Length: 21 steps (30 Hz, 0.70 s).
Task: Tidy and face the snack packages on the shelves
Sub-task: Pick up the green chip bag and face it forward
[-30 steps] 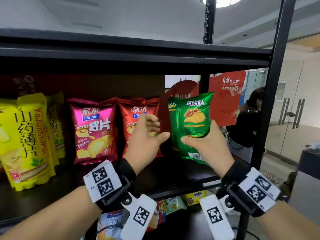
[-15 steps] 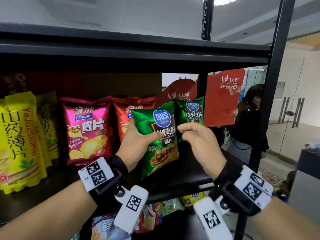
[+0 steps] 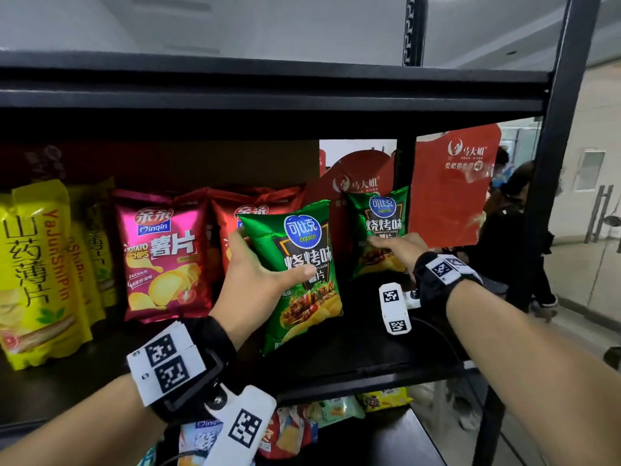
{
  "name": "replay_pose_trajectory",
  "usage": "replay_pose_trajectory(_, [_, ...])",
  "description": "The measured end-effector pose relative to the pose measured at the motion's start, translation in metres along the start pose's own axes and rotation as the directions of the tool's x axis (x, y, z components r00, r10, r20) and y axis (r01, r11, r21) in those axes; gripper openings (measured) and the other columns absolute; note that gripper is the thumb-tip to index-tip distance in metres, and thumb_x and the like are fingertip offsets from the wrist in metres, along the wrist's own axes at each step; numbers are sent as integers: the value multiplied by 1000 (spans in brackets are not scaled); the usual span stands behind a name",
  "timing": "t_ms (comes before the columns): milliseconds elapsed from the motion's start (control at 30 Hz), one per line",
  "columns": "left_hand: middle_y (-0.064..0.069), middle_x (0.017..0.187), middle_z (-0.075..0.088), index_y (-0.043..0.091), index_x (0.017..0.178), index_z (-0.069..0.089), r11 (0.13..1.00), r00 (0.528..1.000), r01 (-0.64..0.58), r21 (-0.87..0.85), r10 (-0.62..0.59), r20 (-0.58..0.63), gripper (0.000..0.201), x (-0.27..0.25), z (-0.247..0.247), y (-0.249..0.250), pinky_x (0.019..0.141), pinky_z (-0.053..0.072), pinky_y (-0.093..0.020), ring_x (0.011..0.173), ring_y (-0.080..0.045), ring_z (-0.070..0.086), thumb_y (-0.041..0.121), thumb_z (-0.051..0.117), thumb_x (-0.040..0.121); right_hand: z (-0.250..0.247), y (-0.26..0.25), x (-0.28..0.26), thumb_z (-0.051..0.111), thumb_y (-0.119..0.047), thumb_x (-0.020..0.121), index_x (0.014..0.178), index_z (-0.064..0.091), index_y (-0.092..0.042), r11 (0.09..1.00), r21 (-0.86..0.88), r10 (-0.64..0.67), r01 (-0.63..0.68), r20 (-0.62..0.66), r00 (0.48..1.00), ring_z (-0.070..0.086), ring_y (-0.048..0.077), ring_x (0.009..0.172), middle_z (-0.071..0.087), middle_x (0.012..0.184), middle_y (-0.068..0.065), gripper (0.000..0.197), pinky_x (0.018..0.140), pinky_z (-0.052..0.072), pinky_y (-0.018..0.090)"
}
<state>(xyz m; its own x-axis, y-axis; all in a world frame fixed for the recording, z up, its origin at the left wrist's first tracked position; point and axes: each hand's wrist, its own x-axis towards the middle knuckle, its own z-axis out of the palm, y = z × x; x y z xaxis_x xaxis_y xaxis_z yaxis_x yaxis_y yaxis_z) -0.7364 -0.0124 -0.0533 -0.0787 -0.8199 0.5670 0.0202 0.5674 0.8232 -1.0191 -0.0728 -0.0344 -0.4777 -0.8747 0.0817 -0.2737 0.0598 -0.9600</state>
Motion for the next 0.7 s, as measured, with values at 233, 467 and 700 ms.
replay_pose_trajectory(233, [2, 143, 40, 47, 127, 20, 975, 988, -46, 220, 76, -132, 110, -3, -5, 8, 109, 46, -46, 129, -19, 51, 18, 98, 55, 6, 9, 15, 90, -40, 64, 110, 56, 3, 998, -54, -26, 27, 13, 1000, 58, 22, 83, 59, 105, 11, 71, 66, 45, 30])
replay_pose_trajectory(467, [-5, 144, 36, 38, 145, 16, 967, 982, -30, 254, 76, -176, 120, -10, -1, 10, 108, 48, -47, 130, -21, 48, 15, 96, 59, 7, 11, 4, 86, -34, 67, 67, 55, -12, 997, -35, -74, 74, 15, 997, 54, 14, 70, 57, 74, -1, 38, 69, 45, 33])
replay_pose_trajectory(700, [-2, 148, 27, 38, 149, 14, 940, 967, -34, 339, 116, -225, 123, -22, -4, 19, 116, 35, -52, 140, -20, 33, 28, 97, 59, -13, -13, -51, 91, -51, 42, 92, 60, -8, 960, -116, -278, 256, -264, 924, 62, 23, 76, 66, 86, 2, 73, 66, 50, 32])
